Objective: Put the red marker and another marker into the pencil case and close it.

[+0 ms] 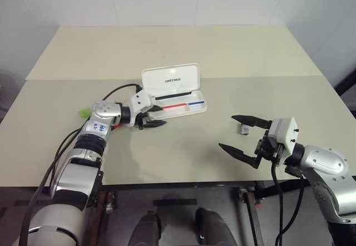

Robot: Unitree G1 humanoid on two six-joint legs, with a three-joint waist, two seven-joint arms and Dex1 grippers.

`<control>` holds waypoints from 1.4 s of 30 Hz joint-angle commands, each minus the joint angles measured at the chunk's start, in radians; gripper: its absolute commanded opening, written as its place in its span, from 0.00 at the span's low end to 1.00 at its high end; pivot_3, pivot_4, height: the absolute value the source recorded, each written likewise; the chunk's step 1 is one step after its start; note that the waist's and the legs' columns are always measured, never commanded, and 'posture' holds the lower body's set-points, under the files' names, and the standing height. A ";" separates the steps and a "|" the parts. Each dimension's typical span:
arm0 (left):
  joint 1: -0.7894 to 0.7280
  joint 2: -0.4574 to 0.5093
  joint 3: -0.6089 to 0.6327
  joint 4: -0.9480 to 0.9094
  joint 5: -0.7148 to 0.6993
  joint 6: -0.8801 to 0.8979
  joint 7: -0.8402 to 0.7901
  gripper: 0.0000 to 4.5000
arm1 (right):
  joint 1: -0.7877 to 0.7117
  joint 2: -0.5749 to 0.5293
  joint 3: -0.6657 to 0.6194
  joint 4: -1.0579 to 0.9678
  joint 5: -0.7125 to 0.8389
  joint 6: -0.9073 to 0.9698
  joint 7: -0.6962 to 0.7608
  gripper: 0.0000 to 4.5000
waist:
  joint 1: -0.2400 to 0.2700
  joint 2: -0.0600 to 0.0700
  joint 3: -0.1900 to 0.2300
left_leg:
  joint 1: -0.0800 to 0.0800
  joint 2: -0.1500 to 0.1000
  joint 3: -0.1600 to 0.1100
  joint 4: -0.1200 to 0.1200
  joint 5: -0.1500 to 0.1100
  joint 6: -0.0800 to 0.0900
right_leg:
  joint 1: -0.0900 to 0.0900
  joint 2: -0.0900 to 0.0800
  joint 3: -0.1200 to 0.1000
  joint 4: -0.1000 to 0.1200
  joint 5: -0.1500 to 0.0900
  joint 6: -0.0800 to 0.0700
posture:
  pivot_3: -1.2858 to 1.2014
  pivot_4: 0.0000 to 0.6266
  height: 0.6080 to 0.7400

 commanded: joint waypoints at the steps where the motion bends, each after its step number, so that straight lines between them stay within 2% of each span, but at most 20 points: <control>1: -0.024 -0.001 -0.026 0.008 0.046 -0.012 0.021 0.62 | -0.025 0.004 -0.019 -0.041 0.010 -0.025 -0.012 1.00 | -0.001 0.000 0.000 | 0.000 0.000 0.000 0.000 0.000 0.000 | 0.000 0.000 0.000 0.000 0.000 0.000 | 0.52 0.24 1.00; 10: -0.069 -0.020 -0.075 0.078 0.121 0.038 0.069 0.62 | -0.065 -0.009 -0.037 -0.037 0.015 -0.018 -0.018 1.00 | 0.000 0.000 0.000 | 0.000 0.000 0.000 0.003 0.000 0.000 | 0.001 0.000 0.000 0.002 0.001 0.001 | 0.52 0.24 1.00; 19: -0.072 -0.034 -0.086 0.082 0.120 0.014 0.022 0.00 | -0.086 -0.019 -0.046 -0.036 0.017 -0.013 -0.016 1.00 | 0.000 0.000 0.000 | 0.005 0.000 -0.001 0.005 0.001 0.002 | 0.010 0.000 0.000 -0.002 0.002 0.002 | 0.52 0.24 1.00; 27: -0.026 -0.029 -0.080 -0.023 0.075 -0.006 -0.094 0.00 | -0.105 -0.018 -0.036 -0.014 0.015 -0.016 -0.003 1.00 | 0.000 0.000 0.000 | 0.005 0.000 -0.001 0.002 0.000 0.003 | 0.010 0.000 0.000 -0.004 0.002 0.003 | 0.52 0.24 1.00; 35: 0.146 0.063 -0.082 -0.396 0.024 0.174 -0.186 0.00 | -0.126 0.007 -0.002 0.016 0.013 -0.021 0.014 1.00 | -0.005 0.000 0.000 | 0.004 0.001 -0.001 -0.003 -0.002 0.003 | 0.009 0.000 0.000 -0.006 0.001 0.003 | 0.52 0.24 1.00; 42: 0.342 0.124 -0.076 -0.774 -0.034 0.399 -0.156 0.00 | -0.148 0.035 0.032 0.038 0.005 -0.031 0.017 1.00 | -0.003 0.000 0.000 | 0.005 0.001 -0.001 -0.002 -0.002 0.003 | 0.009 0.000 0.000 -0.008 -0.001 0.002 | 0.52 0.24 1.00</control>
